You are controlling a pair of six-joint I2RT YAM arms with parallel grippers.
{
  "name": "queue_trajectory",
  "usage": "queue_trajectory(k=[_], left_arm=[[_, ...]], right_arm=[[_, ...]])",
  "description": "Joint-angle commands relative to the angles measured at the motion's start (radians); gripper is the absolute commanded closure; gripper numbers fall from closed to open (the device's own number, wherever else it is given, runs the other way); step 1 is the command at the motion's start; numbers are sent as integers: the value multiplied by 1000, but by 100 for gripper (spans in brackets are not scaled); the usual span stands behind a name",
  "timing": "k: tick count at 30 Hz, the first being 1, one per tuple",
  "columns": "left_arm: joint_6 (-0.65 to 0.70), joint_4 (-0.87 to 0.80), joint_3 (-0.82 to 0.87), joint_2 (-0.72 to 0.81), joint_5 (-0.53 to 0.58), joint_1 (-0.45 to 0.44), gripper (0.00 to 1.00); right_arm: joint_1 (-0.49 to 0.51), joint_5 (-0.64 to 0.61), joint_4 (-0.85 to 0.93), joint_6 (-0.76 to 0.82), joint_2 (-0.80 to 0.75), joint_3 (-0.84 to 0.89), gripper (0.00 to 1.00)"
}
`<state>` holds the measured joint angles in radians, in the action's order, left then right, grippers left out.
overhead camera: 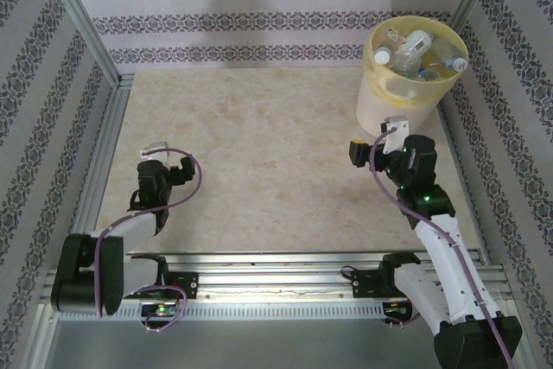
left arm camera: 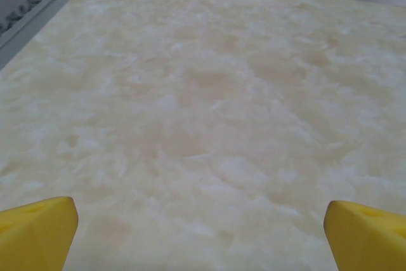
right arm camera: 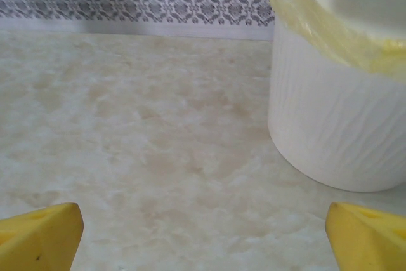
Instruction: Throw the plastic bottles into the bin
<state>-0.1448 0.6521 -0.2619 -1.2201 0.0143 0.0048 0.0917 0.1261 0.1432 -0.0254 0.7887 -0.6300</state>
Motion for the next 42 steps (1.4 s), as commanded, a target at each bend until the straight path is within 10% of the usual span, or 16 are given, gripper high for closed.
queue_trajectory(k=[1, 10, 14, 42], left_arm=[[36, 238, 9, -89, -154, 17, 0], [88, 47, -137, -172, -304, 66, 0], [97, 294, -67, -246, -267, 98, 0], [103, 399, -74, -378, -241, 90, 0]], right_arm=[[-2, -113, -286, 69, -1, 93, 2], [-173, -43, -543, 17, 63, 276, 2], [-238, 44, -615, -29, 55, 350, 2], [-158, 20, -1083, -49, 404, 400, 2]])
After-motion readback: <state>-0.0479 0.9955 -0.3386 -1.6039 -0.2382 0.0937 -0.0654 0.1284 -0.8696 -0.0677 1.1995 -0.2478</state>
